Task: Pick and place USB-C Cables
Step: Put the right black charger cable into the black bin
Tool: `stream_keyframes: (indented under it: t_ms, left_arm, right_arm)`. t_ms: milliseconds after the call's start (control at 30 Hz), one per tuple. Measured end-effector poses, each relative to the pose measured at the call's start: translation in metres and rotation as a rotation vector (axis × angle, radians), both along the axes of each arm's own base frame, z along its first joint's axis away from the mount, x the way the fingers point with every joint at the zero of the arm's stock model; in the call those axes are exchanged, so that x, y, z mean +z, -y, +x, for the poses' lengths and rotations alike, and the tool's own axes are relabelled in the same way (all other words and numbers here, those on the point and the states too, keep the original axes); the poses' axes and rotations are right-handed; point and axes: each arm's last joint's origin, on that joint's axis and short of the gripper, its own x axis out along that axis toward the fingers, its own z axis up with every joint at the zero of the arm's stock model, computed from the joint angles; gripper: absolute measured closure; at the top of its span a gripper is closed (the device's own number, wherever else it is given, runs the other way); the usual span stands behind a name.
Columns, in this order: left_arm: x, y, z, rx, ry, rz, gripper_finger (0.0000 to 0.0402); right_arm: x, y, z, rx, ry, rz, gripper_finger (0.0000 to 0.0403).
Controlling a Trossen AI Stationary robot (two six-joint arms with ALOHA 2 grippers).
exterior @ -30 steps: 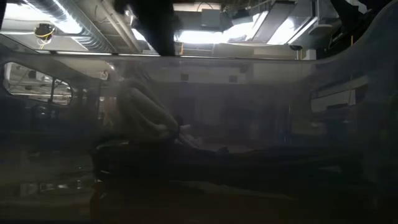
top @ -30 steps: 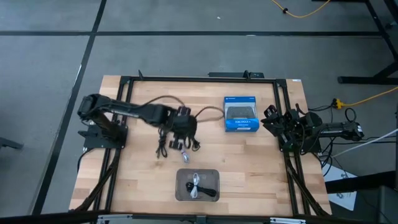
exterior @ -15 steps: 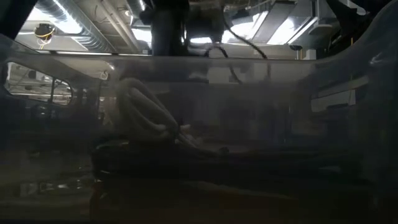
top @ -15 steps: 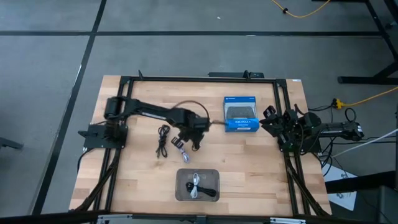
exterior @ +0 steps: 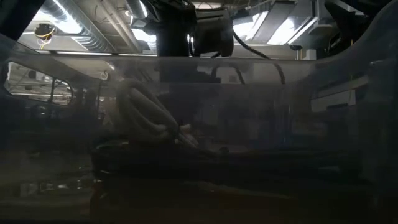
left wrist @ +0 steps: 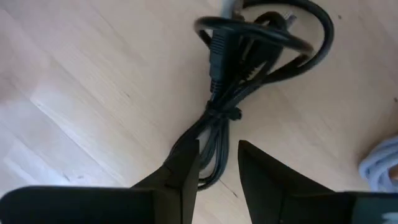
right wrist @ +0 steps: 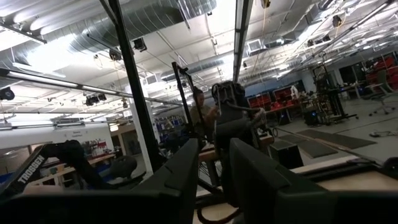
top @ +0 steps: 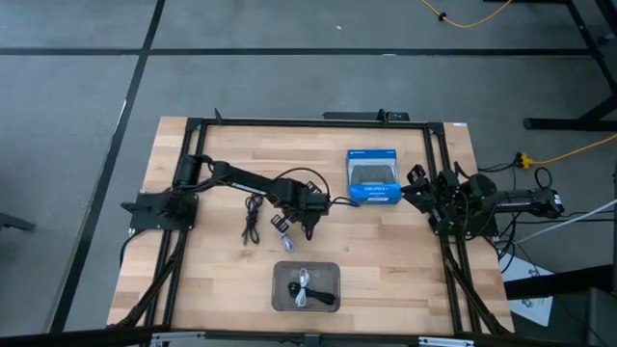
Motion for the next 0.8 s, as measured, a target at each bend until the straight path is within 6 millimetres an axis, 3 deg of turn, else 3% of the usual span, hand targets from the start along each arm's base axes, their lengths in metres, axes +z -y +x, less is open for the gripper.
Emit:
stream_keyframes:
  t_ms: [333,800]
  left_arm:
    - [0.006,0.007,0.008,-0.048,0.074,-0.126,0.0299]
    - [-0.017,0.008,0.010,-0.142,-0.007,-0.134,0.0299]
  right_arm:
    - [-0.003,0.000,0.001,0.000,-0.031,-0.001,0.0305]
    - [-0.003,0.000,0.001,0.011,-0.033,0.023,0.0305]
